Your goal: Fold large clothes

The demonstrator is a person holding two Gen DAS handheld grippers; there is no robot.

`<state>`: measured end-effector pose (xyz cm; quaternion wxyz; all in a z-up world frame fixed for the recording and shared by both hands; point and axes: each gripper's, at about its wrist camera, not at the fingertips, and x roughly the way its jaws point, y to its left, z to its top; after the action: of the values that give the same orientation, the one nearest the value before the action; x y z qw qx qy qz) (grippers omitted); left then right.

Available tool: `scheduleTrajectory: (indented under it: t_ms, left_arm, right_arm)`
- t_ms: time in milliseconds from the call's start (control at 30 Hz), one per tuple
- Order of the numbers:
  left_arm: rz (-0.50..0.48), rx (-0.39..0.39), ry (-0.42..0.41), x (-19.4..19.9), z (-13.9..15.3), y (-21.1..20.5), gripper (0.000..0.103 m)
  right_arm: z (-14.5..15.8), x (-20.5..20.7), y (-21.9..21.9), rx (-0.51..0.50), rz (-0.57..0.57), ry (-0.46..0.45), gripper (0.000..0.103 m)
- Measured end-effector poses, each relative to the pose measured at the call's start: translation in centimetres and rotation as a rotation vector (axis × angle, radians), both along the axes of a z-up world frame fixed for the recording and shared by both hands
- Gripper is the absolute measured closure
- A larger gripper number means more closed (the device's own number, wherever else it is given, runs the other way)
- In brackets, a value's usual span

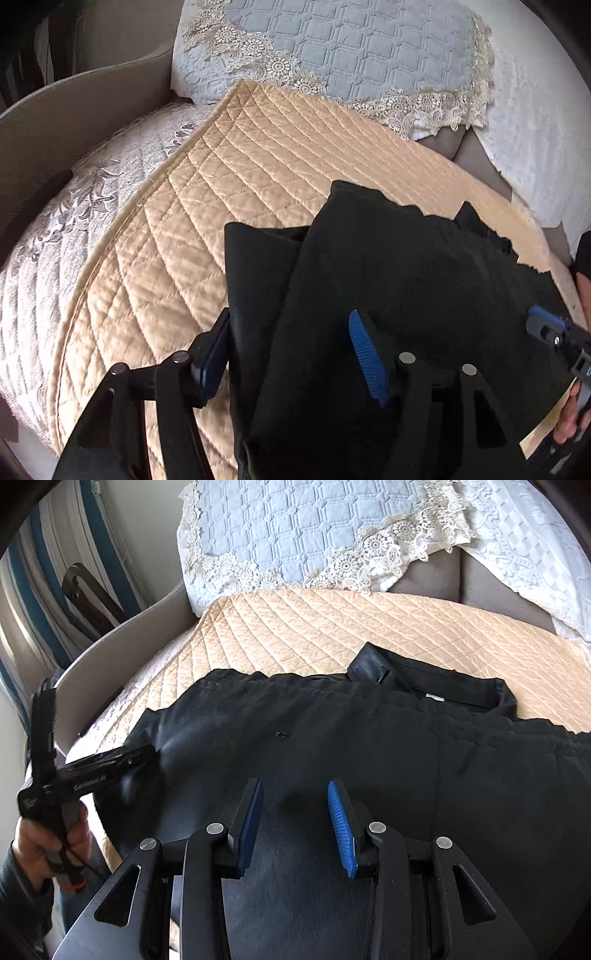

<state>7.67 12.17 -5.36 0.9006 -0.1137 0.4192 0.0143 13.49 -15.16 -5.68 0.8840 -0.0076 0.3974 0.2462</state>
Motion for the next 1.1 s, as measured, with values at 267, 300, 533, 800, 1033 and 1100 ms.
scheduleTrajectory:
  t_ms: [267, 300, 533, 800, 1033, 1100]
  left_arm:
    - [0.020, 0.054, 0.006, 0.2, 0.0, -0.3, 0.054]
    - [0.019, 0.061, 0.005, 0.2, -0.1, -0.3, 0.056]
    - [-0.009, 0.114, -0.005, 0.2, 0.4, -0.7, 0.084]
    - [-0.032, 0.019, -0.013, 0.1, 2.9, 0.1, 0.093]
    - [-0.113, -0.219, -0.083, -1.1, 8.5, -0.8, 0.094]
    - [-0.151, -0.255, -0.100, -1.2, 10.0, -2.5, 0.095]
  right_arm:
    - [-1.0, 1.1, 1.6, -0.043, 0.018, 0.019, 0.065]
    - [-1.3, 1.1, 1.6, -0.048, 0.018, 0.022, 0.065]
    - [-1.6, 1.0, 1.4, -0.049, 0.023, 0.026, 0.065]
    - [-0.8, 0.3, 0.3, -0.021, 0.011, 0.032, 0.065]
    - [0.3, -1.7, -3.6, 0.050, -0.051, 0.027, 0.065]
    - [0.5, -2.3, -5.1, 0.078, -0.077, 0.031, 0.065]
